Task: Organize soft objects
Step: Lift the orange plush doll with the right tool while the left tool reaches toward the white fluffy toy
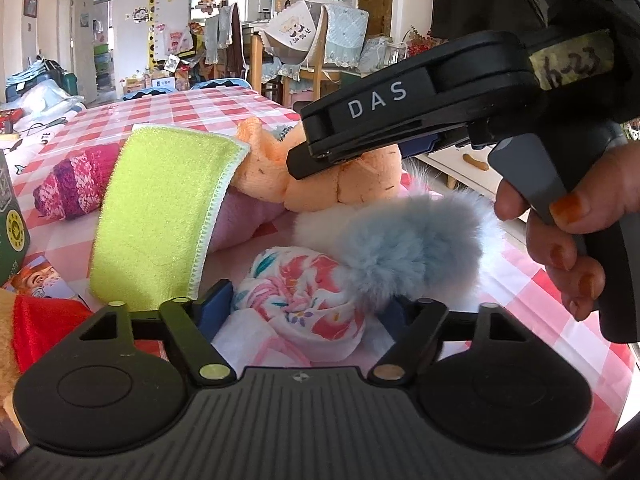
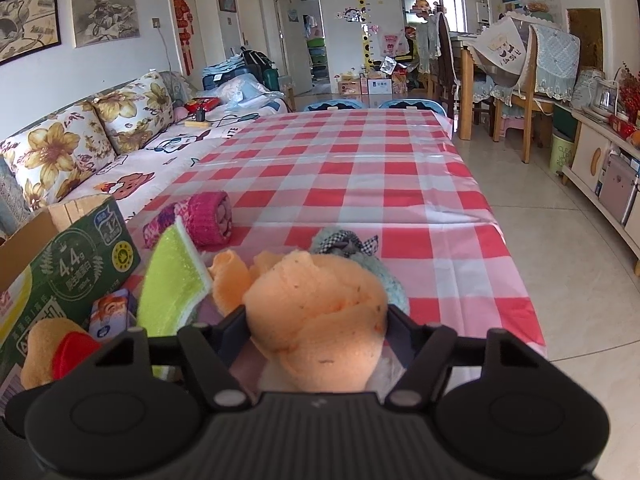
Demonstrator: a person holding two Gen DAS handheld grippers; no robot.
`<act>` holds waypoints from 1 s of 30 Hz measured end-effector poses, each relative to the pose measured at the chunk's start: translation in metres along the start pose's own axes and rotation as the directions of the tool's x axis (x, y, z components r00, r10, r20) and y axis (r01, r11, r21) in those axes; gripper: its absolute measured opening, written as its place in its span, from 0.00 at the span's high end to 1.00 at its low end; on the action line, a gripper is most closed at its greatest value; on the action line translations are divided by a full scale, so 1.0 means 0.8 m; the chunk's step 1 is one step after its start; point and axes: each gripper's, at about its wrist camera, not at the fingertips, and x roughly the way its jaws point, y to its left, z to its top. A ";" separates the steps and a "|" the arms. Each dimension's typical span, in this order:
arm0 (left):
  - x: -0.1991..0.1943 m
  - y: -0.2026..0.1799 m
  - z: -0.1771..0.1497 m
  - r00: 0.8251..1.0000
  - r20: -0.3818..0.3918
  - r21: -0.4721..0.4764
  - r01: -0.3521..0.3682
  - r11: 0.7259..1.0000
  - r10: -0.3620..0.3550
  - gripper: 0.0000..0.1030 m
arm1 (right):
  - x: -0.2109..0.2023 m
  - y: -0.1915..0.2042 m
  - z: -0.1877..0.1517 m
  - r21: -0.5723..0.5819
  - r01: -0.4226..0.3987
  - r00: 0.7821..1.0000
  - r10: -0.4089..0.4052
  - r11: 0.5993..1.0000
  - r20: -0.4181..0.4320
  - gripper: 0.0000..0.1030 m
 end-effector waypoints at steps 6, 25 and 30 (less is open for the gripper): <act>-0.007 0.012 -0.007 1.000 0.015 -0.047 0.007 0.999 -0.007 0.17 | -0.008 0.013 0.002 -0.021 -0.015 1.000 0.015 1.000 0.010 0.33; -0.045 0.033 0.013 0.994 0.101 -0.186 0.050 0.981 -0.032 0.20 | -0.055 0.030 0.021 0.027 0.007 0.995 -0.009 1.000 0.096 0.33; -0.060 0.041 0.019 0.988 0.148 -0.204 0.062 0.977 -0.032 0.20 | -0.062 0.026 0.028 0.092 -0.016 0.992 0.005 0.996 0.126 0.33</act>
